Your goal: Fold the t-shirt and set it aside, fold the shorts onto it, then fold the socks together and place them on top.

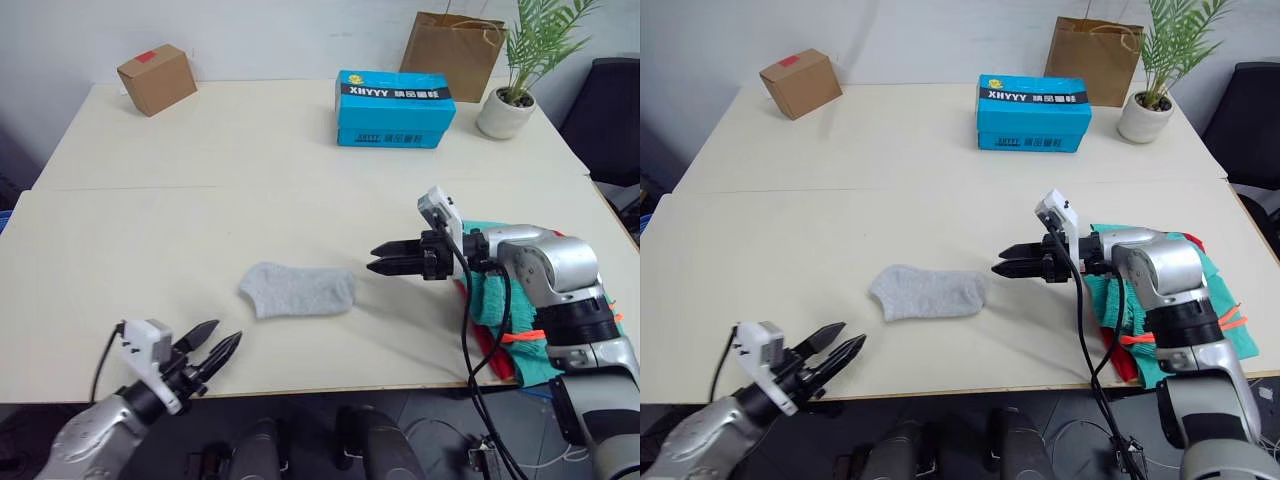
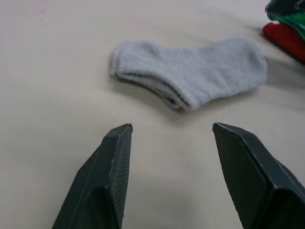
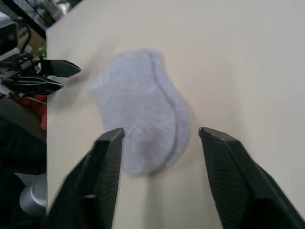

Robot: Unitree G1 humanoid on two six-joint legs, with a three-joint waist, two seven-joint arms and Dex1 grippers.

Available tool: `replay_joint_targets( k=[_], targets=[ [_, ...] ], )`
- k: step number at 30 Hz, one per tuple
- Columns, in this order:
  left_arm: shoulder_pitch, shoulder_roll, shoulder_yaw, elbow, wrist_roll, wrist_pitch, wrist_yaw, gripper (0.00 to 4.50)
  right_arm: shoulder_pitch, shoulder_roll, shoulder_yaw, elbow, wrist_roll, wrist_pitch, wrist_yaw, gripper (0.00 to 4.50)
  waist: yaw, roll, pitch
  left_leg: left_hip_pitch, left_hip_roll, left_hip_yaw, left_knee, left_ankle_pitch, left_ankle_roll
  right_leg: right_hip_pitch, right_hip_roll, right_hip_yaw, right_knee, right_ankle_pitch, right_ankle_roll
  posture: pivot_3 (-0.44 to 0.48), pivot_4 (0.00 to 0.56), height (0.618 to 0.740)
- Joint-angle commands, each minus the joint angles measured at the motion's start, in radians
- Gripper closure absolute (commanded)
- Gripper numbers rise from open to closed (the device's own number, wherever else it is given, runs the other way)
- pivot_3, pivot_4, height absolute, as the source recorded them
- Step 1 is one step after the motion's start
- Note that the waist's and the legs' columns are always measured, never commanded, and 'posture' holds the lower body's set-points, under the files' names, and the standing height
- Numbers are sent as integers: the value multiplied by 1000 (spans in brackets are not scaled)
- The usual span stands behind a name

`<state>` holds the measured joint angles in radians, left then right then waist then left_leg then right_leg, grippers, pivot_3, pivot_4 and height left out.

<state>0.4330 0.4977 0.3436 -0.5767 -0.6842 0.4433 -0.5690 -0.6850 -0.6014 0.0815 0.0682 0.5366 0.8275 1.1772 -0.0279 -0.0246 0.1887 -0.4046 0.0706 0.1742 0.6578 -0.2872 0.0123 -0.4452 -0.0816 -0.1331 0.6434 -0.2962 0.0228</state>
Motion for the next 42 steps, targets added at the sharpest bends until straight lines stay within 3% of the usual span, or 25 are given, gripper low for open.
replay_joint_targets(
  k=[1, 4, 8, 10, 13, 16, 23, 29, 32, 38, 42],
  targets=[
    [-103, 56, 24, -17, -66, 9, -60, 2296, 68, 109, -11, -156, 26, -139, -52, 3298, 1, 0, 0, 0, 0, -1, 0, 0, -1, 0, 1, 0, 0, 0, 0, 0, 150, 740],
    [-243, 79, -44, 34, -33, 27, -61, 3222, 146, 184, 57, -191, -71, -286, -104, 4383, 4, 0, 0, 0, 0, -1, -1, 1, -2, 0, 1, 1, 1, 1, -1, 0, 150, 740],
    [-441, 67, -218, 164, 97, 18, -71, 4420, 225, 281, 158, -128, -200, -475, -180, 4500, 5, 0, 0, 0, -3, 0, -1, 4, 0, 1, -1, 1, 0, 2, 1, 0, 150, 740],
    [-476, 63, -253, 206, 104, 35, -87, 4467, 231, 312, 166, -89, -233, -517, -216, 4500, -6, 0, 0, 0, -3, 1, -2, 7, -5, 1, 0, 2, 0, 2, 1, 0, 150, 740],
    [-572, -2, -333, 411, 254, -79, -39, 4467, 243, 346, 169, -3, -328, -590, -343, 4500, -4, 0, 0, 3, -3, 3, -4, 8, -6, 0, 0, 3, 1, 2, 1, 0, 150, 740],
    [-580, -23, -351, 465, 332, -133, -15, 4467, 271, 363, 147, 0, -347, -590, -418, 4500, -6, -1, -1, 3, -2, 2, -4, 9, -9, 0, 1, 3, 2, 2, 0, 0, 150, 740],
    [-517, -23, -338, 449, 329, -127, -40, 4467, 373, 330, 53, -17, -325, -690, -460, 4500, 0, -1, -1, 9, -2, 2, -7, 11, -9, 4, 0, 4, 3, 1, -1, 0, 150, 740],
    [-537, -62, -301, 442, 292, -248, -106, 4467, 422, 381, -117, -179, -114, -645, -519, 4500, 1, 0, -1, 15, -2, 1, -10, 7, -5, 10, 0, 4, 0, 1, -1, 0, 150, 740],
    [-577, -85, -284, 446, 271, -270, -118, 4500, 463, 347, -158, -291, 20, -408, -559, 3975, 1, 0, -1, 15, -2, 1, -10, 8, -5, 10, 0, 4, 1, 1, -1, 0, 150, 740],
    [-645, -17, -307, 477, 273, -232, -228, 4500, 526, 319, -237, -441, 288, 33, -764, 1815, -3, 0, -1, 15, -2, 1, -10, 8, -5, 10, 1, 4, 1, 1, -2, 0, 150, 740],
    [-721, 69, -329, 603, 316, -263, -349, 4500, 525, 396, -286, -442, 517, 302, -984, 418, -3, 0, -1, 15, -1, 0, -10, 8, -5, 10, 1, 3, 2, 0, -3, 0, 150, 740]
  ],
)
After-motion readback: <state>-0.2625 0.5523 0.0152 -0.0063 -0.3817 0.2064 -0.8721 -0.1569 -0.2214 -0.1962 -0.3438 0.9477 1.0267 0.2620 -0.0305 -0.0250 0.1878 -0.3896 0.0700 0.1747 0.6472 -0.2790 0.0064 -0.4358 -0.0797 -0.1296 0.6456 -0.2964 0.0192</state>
